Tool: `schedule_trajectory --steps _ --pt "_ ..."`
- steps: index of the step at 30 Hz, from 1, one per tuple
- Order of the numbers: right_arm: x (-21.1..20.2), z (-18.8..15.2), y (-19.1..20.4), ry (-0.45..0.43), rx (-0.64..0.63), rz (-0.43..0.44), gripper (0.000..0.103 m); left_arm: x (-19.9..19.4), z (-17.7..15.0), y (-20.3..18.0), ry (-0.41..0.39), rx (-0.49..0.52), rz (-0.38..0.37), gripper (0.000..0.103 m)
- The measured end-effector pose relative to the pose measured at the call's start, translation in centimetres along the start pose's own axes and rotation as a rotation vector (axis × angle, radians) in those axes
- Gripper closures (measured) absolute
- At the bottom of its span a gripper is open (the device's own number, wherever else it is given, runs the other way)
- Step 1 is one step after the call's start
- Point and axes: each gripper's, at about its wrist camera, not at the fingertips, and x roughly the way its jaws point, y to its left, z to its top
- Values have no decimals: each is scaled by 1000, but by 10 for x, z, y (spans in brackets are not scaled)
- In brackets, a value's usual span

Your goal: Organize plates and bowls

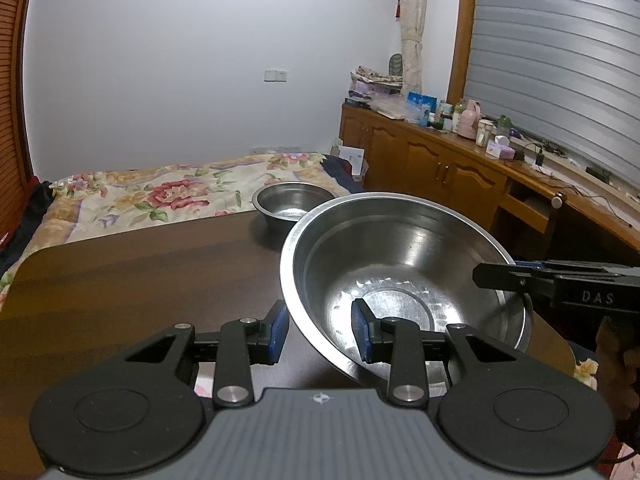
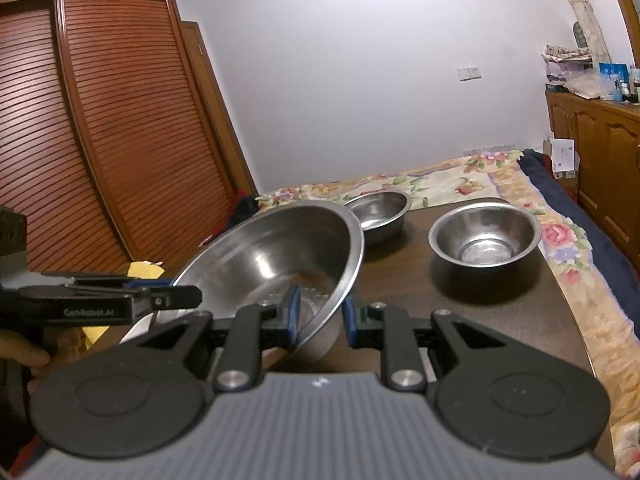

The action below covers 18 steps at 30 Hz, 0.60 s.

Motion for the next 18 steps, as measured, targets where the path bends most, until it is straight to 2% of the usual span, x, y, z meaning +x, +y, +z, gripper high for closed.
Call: schedule_trajectory --steps 8,18 --pt "3 -10 -1 22 0 5 78 -3 -13 1 12 -19 0 67" --pt "8 -29 -2 63 8 -5 78 10 -31 -2 73 -25 7 67"
